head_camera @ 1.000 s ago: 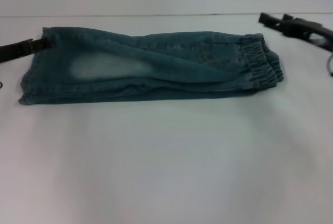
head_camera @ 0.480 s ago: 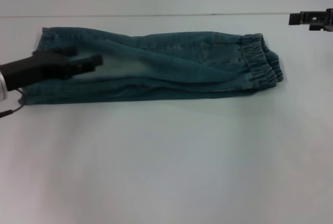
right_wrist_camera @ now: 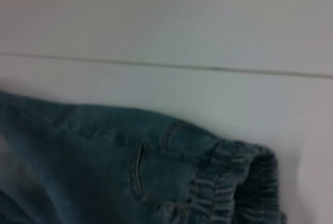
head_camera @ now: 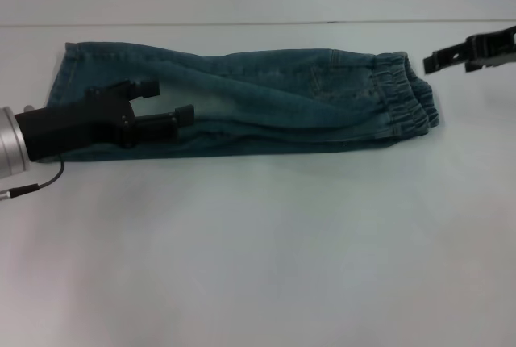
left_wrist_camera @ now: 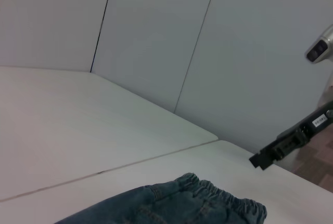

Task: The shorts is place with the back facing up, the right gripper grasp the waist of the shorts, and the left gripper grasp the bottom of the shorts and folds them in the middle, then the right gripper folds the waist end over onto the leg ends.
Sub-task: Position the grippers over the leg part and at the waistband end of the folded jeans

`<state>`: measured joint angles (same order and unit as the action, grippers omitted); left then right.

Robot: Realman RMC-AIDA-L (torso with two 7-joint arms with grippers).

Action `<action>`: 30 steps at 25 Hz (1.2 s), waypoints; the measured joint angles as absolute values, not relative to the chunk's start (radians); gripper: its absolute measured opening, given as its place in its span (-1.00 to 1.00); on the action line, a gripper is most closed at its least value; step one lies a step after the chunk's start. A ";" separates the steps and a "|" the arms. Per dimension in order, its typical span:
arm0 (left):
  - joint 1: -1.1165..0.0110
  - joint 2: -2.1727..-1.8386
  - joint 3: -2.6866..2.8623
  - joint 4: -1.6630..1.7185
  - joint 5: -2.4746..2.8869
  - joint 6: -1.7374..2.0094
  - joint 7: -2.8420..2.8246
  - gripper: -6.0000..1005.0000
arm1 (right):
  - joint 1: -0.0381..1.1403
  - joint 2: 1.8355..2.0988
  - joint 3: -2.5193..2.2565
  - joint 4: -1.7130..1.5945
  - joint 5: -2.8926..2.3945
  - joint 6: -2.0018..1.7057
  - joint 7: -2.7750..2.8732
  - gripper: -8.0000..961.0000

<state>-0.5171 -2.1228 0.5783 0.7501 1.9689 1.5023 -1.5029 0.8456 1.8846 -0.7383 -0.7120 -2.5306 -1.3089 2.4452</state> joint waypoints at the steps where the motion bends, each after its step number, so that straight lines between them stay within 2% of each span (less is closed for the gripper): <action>1: -0.516 -2.124 0.578 0.750 1.969 1.503 -1.501 0.89 | 0.848 1.887 -0.745 -0.707 -2.532 -1.303 2.446 0.93; 8: -0.503 -2.135 0.578 0.749 1.973 1.504 -1.493 0.89 | 0.850 1.894 -0.765 -0.631 -2.534 -1.225 2.446 0.93; 19: -0.490 -2.151 0.579 0.747 1.977 1.506 -1.478 0.89 | 0.842 1.938 -0.774 -0.569 -2.534 -1.121 2.440 0.92; 30: -0.486 -2.149 0.580 0.724 1.977 1.507 -1.466 0.89 | 0.828 1.967 -0.778 -0.555 -2.535 -1.078 2.428 0.92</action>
<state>-0.4861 -2.1490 0.5799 0.7240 1.9775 1.5070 -1.4660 0.8277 1.9669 -0.7777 -0.5554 -2.5355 -1.0778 2.4279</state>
